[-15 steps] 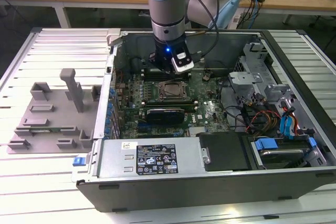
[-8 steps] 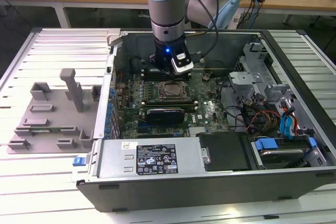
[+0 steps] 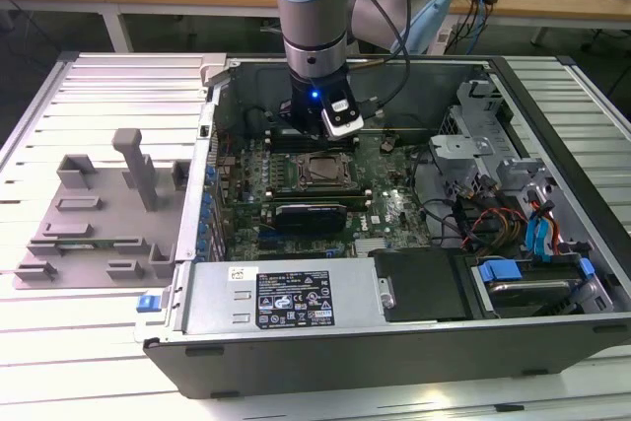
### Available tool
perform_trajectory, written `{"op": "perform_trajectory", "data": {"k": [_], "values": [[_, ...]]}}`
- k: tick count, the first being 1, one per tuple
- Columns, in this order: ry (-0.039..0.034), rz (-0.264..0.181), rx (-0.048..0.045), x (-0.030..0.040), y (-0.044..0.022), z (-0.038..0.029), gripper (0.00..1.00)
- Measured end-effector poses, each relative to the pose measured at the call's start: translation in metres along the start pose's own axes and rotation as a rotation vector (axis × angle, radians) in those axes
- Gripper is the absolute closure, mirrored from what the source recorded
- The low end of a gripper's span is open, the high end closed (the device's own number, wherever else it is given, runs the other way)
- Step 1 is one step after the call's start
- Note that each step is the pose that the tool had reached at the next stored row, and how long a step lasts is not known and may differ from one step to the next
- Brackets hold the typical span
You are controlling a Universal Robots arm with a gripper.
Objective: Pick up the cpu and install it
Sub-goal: 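Install the first cpu locking lever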
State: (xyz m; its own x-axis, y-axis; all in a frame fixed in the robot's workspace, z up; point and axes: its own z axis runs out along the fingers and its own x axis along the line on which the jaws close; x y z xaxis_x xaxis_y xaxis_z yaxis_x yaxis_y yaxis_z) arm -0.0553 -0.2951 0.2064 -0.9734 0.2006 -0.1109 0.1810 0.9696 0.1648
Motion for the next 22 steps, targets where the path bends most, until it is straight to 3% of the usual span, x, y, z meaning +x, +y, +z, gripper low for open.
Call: {"op": "perform_trajectory", "data": {"k": [4, 11, 20, 22], "values": [[-0.0006, 0.0, 0.0004, 0.0, 0.0, 0.0, 0.89], [-0.0115, -0.003, 0.0117, 0.0008, -0.0004, 0.0014, 0.89], [-0.0166, -0.007, 0.036, 0.0025, -0.0014, 0.0058, 0.89], [-0.0172, -0.007, 0.0371, 0.0027, -0.0016, 0.007, 0.89]]}}
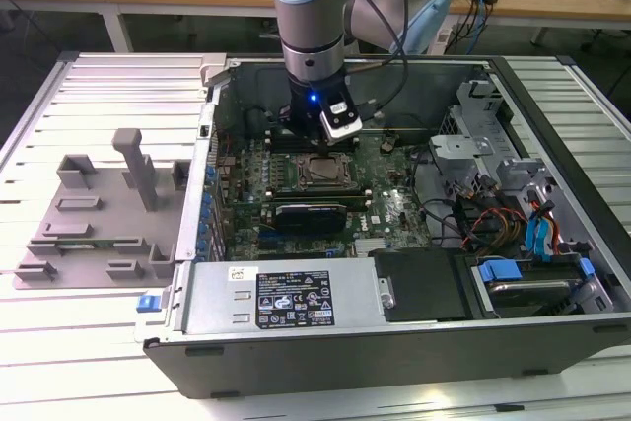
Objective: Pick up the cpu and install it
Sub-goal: 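Install the first cpu locking lever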
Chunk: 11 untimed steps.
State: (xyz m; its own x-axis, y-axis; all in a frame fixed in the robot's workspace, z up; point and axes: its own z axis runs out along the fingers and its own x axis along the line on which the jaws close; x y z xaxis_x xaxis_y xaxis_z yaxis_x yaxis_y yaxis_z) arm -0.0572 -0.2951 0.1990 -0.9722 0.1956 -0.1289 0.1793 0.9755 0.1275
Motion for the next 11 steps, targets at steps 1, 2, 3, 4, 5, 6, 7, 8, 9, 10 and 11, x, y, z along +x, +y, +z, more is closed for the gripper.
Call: {"op": "perform_trajectory", "data": {"k": [1, 2, 3, 4, 5, 6, 7, 8, 9, 10, 11], "values": [[-0.0001, 0.0, 0.0001, -0.0002, 0.0, 0.0007, 0.89], [0.0, 0.0, 0.0001, -0.0009, 0.0001, 0.0009, 0.89], [-0.0004, 0.0, -0.0001, -0.0021, 0.0003, 0.0012, 0.89], [-0.0004, 0.0, -0.0002, -0.0028, 0.0004, 0.0013, 0.89], [-0.0003, 0.0, -0.0001, -0.0036, 0.0006, 0.0014, 0.89], [-0.0004, 0.0, -0.0001, -0.0057, 0.001, 0.0018, 0.89], [-0.0005, 0.0, -0.0002, -0.008, 0.0014, 0.0021, 0.89], [-0.0005, 0.0, -0.0002, -0.0091, 0.0017, 0.0023, 0.89], [-0.0006, 0.0, -0.0003, -0.01, 0.002, 0.0025, 0.89], [-0.0009, 0.0, -0.0009, -0.0107, 0.0025, 0.001, 0.89], [-0.0011, 0.0, -0.0011, -0.0112, 0.003, -0.0017, 0.89]]}}
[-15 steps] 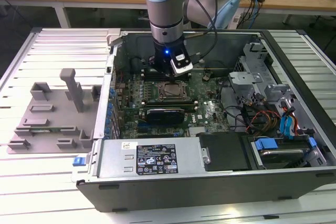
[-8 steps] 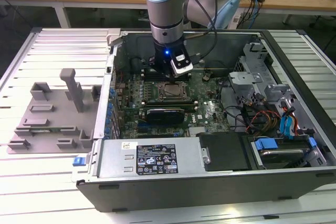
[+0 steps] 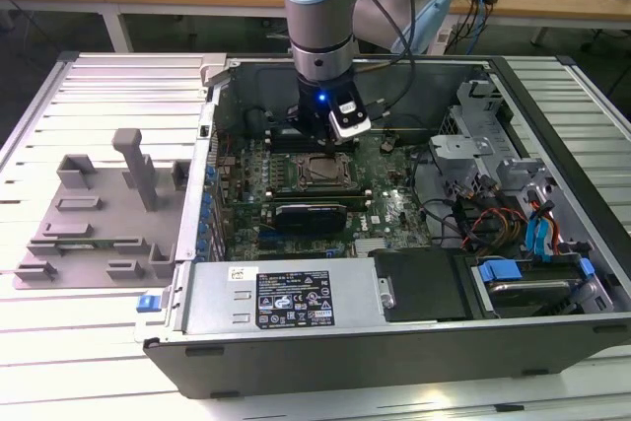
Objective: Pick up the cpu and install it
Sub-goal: 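Install the first cpu locking lever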
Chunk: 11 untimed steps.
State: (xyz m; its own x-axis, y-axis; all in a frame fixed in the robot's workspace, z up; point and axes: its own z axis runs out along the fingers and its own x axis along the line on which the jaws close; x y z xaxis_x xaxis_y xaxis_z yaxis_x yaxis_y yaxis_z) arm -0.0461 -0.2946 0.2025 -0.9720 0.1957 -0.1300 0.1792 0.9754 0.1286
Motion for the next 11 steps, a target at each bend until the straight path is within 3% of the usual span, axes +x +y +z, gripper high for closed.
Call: {"op": "perform_trajectory", "data": {"k": [3, 5, 7, 8, 10, 11], "values": [[0.0002, 0.0, 0.0028, -0.0011, 0.0009, -0.0079, 0.89], [-0.0011, -0.001, 0.0099, -0.0015, 0.0014, -0.0118, 0.89], [-0.0034, -0.004, 0.0244, -0.0019, 0.0017, -0.0141, 0.89], [-0.0032, -0.007, 0.0455, -0.0021, 0.0007, -0.0143, 0.89], [-0.0028, -0.008, 0.0581, -0.0027, -0.0042, -0.0149, 0.89], [-0.003, -0.008, 0.0593, -0.0028, -0.0062, -0.0152, 0.89]]}}
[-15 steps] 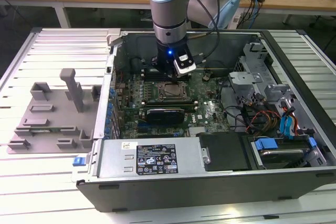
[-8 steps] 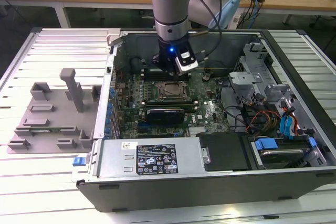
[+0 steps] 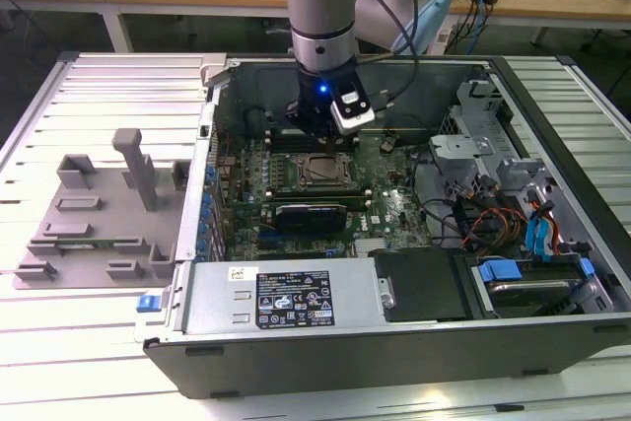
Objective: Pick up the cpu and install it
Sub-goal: 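Install the first cpu locking lever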
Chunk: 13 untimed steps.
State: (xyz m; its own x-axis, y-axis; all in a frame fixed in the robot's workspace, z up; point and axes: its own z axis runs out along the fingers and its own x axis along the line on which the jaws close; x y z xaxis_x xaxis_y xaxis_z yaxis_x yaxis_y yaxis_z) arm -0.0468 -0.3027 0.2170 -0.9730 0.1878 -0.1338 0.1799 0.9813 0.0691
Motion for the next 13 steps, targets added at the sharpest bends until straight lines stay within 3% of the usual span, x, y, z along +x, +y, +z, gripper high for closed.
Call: {"op": "perform_trajectory", "data": {"k": [6, 8, 13], "values": [[-0.0006, -0.001, 0.0037, 0.0052, -0.0165, -0.0019, 0.89], [-0.0007, -0.001, 0.0041, 0.0066, -0.0249, -0.0026, 0.89], [-0.0007, -0.001, 0.0045, 0.0066, -0.0265, -0.0036, 0.89]]}}
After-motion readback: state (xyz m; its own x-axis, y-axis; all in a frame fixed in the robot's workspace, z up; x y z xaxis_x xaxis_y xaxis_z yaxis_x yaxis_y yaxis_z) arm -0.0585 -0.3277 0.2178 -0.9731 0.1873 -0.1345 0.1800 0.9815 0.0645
